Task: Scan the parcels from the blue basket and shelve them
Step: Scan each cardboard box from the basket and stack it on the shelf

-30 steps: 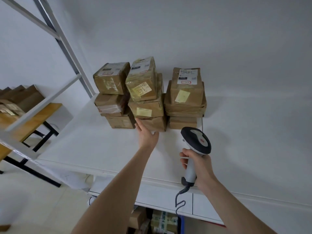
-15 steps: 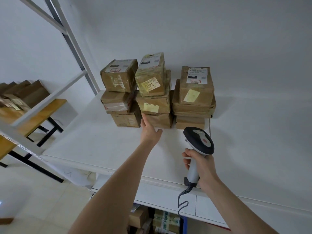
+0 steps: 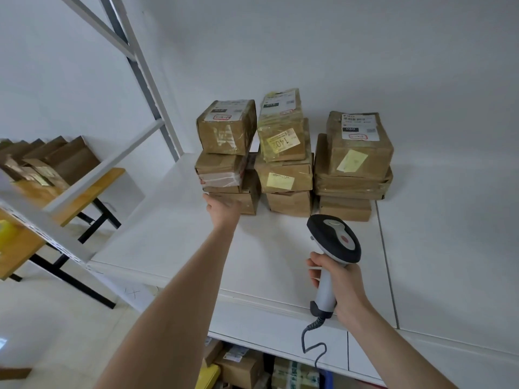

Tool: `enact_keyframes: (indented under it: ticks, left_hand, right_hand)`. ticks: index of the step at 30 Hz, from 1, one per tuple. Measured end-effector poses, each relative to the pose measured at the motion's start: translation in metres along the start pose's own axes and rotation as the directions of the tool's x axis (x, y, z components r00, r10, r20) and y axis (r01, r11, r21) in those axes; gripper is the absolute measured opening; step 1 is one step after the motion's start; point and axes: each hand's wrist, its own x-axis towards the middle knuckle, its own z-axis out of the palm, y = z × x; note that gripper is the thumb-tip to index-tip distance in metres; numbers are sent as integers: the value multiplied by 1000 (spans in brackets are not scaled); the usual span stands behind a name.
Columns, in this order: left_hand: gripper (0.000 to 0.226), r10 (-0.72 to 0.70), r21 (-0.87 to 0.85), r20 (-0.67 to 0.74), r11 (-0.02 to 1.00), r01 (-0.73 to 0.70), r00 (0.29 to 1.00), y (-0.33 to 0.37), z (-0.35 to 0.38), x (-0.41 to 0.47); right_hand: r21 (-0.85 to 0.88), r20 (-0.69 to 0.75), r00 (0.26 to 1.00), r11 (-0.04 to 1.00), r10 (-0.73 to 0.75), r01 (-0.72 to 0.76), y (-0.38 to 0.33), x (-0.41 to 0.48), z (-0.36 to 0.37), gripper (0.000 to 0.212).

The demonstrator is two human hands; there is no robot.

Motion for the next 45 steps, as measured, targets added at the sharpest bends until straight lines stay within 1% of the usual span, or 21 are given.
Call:
enact_keyframes:
  ticks: [4, 7, 9, 13, 17, 19, 23, 26, 29, 32, 35, 39, 45]
  left_hand:
    - [104, 22, -70, 63, 997, -18, 998, -7, -3, 8]
    - [118, 64, -138, 119, 989, -47, 991, -14, -10, 15]
    - [122, 102, -198, 155, 978, -70, 983, -16, -16, 18]
    - [108, 121, -205, 217, 976, -76, 969, -20, -20, 32]
    - [104, 117, -170, 265, 983, -73, 957, -16, -16, 39]
    - [101, 126, -171, 272, 982, -81, 954, -15, -13, 42]
    - [83, 132, -162, 280, 983, -89, 951, -16, -7, 52]
    - [76, 140, -169, 280, 981, -95, 950, -15, -3, 55]
    - [78, 146, -156, 267, 982, -107, 952, -15, -3, 53]
    - [96, 134, -104, 232, 988, -112, 964, -16, -2, 46]
    - [90, 144, -87, 210, 988, -129, 967, -17, 2, 46]
    - [100, 102, -59, 238, 994, -90, 966, -12, 2, 49]
    - [92, 82, 6, 237, 996, -86, 968, -11, -2, 42]
  right_hand:
    - [-7, -13, 1000, 1000, -7, 7, 3, 1, 7, 3]
    - [-13, -19, 1000, 1000, -3, 3, 4, 3, 11, 4]
    - [-22, -21, 1000, 1000, -6, 5, 5, 4, 14, 4]
    - [-40, -26, 1000, 999, -9, 8, 8, 6, 20, 4]
    - [-43, -22, 1000, 999, -15, 14, 11, 6, 23, 4]
    - [-49, -18, 1000, 999, -16, 15, 12, 6, 24, 4]
    - [-58, -27, 999, 998, -20, 18, 12, 7, 21, 5]
    - [-63, -29, 999, 998, -21, 19, 11, 7, 18, 5]
    - [-69, -29, 999, 997, -27, 25, 11, 5, 15, 5]
    - [-60, -29, 999, 998, -30, 28, 10, 2, 14, 6]
    - [-55, -18, 999, 998, -29, 28, 11, 0, 14, 6]
    - [-63, -13, 999, 997, -38, 38, 11, 0, 12, 4]
    - [-68, -27, 999, 997, -37, 35, 9, -7, 10, 6]
